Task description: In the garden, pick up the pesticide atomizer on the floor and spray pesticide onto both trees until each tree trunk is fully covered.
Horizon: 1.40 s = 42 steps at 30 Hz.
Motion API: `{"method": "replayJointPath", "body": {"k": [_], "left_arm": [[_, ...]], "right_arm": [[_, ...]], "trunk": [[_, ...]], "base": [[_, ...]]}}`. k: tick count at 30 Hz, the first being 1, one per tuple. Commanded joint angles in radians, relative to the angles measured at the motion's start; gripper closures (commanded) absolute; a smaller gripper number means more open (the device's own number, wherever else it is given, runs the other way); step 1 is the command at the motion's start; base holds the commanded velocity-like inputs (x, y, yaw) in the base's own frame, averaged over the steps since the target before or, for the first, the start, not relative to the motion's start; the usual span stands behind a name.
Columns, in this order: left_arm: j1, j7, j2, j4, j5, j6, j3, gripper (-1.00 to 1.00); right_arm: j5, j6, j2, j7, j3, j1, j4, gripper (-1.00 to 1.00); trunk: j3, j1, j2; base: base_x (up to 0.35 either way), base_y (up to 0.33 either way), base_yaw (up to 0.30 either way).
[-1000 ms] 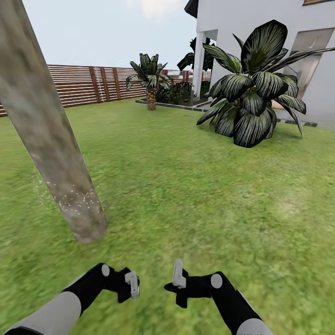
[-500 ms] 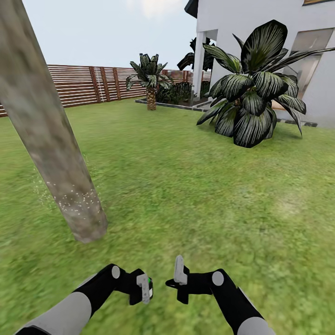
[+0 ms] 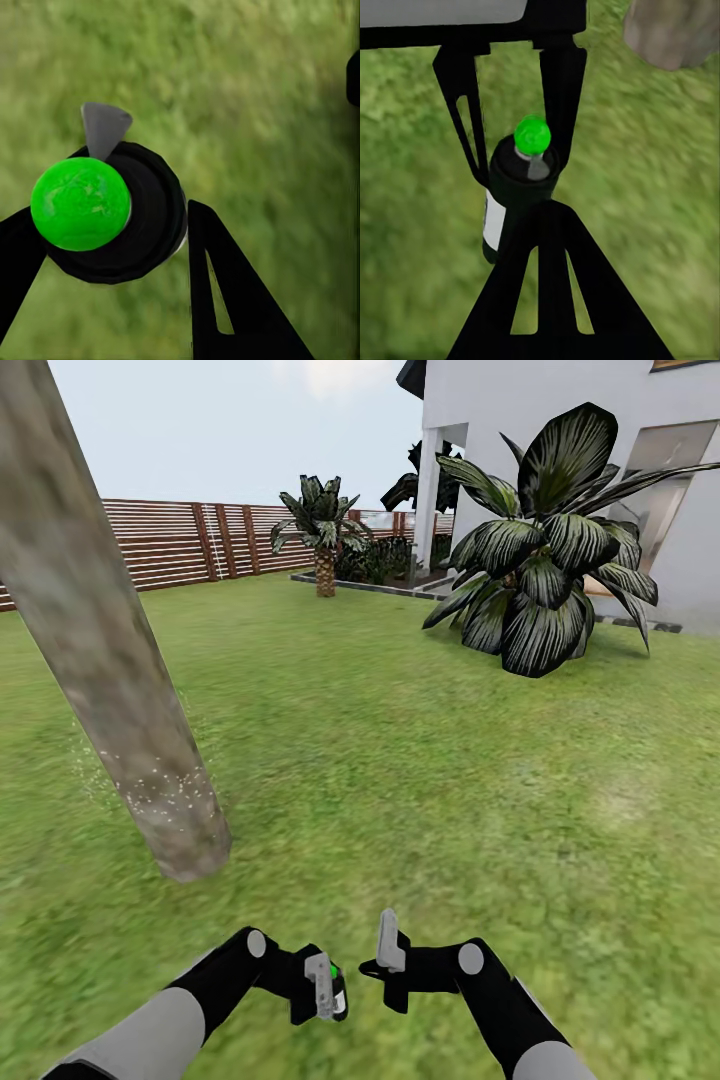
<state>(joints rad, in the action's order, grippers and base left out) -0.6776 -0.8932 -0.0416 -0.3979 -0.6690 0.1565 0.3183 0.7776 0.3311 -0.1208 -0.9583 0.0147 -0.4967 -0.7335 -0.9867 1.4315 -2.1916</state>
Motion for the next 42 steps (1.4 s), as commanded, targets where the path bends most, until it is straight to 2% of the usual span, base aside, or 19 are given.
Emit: {"method": "replayJointPath", "body": {"k": [1, 8, 22, 27, 42], "left_arm": [[0.0, -0.002, -0.003, -0.001, -0.011, 0.01, 0.001, 1.0], [0.0, -0.034, -0.019, -0.001, -0.012, 0.015, 0.004, 1.0], [0.0, -0.036, -0.033, -0.004, -0.008, 0.03, -0.003, 1.0], [0.0, -0.038, -0.032, -0.003, 0.029, 0.035, -0.004, 1.0], [0.0, -0.038, -0.04, -0.003, 0.034, 0.046, -0.004, 1.0]], "right_arm": [[0.008, 0.005, 0.0, -0.001, -0.001, 0.0, -0.001, 1.0], [0.008, 0.005, 0.0, 0.0, -0.001, 0.0, -0.002, 1.0], [0.009, 0.004, 0.0, 0.0, -0.001, 0.0, -0.001, 1.0], [0.009, 0.003, 0.0, 0.001, -0.001, 0.0, -0.001, 1.0], [0.009, 0.003, 0.0, 0.001, -0.001, 0.0, 0.001, 1.0]], "trunk": [[-0.001, 0.0, 0.0], [-0.001, 0.0, 0.0], [-0.001, 0.0, 0.0], [-0.001, 0.0, 0.0], [-0.001, 0.0, 0.0]], "base": [[0.0, 0.0, 0.0], [0.0, 0.0, 0.0], [0.0, 0.0, 0.0], [0.0, 0.0, 0.0], [0.0, 0.0, 0.0]]}}
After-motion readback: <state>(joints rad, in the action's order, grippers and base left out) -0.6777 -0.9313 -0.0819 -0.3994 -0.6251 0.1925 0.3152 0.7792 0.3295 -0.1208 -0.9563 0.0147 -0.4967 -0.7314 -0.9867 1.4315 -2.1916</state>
